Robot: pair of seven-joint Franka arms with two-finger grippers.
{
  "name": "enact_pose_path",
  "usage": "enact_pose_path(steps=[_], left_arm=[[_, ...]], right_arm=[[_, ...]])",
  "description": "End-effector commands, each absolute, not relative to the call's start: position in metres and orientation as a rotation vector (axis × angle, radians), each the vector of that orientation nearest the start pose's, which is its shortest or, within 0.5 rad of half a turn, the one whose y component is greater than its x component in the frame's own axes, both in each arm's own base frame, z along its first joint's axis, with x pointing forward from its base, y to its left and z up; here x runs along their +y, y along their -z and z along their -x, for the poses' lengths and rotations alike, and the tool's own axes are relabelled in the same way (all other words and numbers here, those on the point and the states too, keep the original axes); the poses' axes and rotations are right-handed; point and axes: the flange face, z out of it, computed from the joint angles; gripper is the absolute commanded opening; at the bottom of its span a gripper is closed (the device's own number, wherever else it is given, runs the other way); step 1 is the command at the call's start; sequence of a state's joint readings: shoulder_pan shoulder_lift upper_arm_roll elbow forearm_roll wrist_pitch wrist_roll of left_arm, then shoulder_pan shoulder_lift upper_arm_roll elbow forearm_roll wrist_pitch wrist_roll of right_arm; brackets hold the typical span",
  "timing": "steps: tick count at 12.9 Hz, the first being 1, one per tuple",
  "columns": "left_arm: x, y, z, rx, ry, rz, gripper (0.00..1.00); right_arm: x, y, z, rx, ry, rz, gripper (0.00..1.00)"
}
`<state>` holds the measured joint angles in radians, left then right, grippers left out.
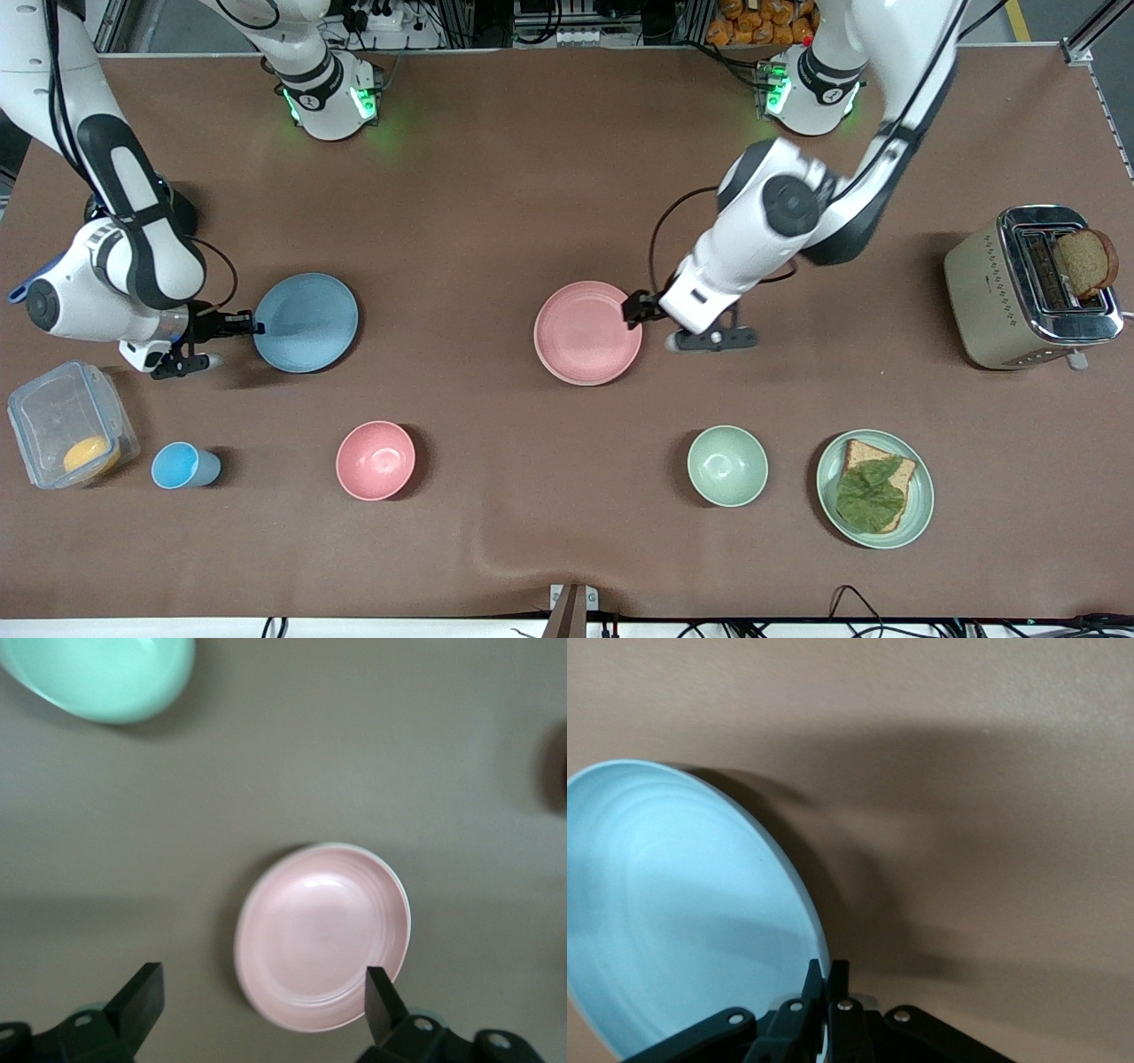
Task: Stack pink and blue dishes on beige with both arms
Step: 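Lift the blue plate with the right gripper while the left gripper withdraws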
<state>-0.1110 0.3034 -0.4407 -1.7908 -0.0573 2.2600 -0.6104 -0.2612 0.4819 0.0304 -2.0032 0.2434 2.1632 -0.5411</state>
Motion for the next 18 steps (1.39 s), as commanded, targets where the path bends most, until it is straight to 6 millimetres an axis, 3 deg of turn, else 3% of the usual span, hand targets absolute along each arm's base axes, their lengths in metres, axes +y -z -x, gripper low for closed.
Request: enact_pose_path(steps=[1,4,6,9,11,13,16,18], left_arm=[[-0.268,-0.492,-0.573,-0.224,0.209,3.238,1.00],[-0.227,-0.545,-0.583,-0.240,0.208,3.170,1.00],[-0.198,-0.576,-0.591,-0.221,0.201,3.154,1.00],[-0.157,-0.594,-0.596,-0.160,0.183,3.134,1.00],[-0.144,-0.611,-0.585,-0.120,0.179,3.116,1.00],[-0.124,-0.628,-0.581,-0.154,0.184,3.104,1.00],[-0.121,-0.642,-0.574,-0.163,0.177,3.095,1.00],[-0.120,-0.652,-0.565,-0.163,0.170,3.087,1.00]], right_arm=[[-0.108,-0.218,-0.579,-0.137,-0.372,2.779,0.00],[-0.078,-0.236,-0.590,-0.076,-0.431,2.780,0.00],[-0.037,-0.253,-0.604,-0.037,-0.479,2.792,0.00],[0.049,-0.281,-0.618,0.028,-0.544,2.833,0.00],[0.105,-0.290,-0.620,0.074,-0.549,2.818,0.00],[0.161,-0.287,-0.612,0.085,-0.572,2.746,0.00],[0.240,-0.284,-0.611,0.144,-0.603,2.686,0.00],[0.298,-0.269,-0.605,0.190,-0.626,2.676,0.00]])
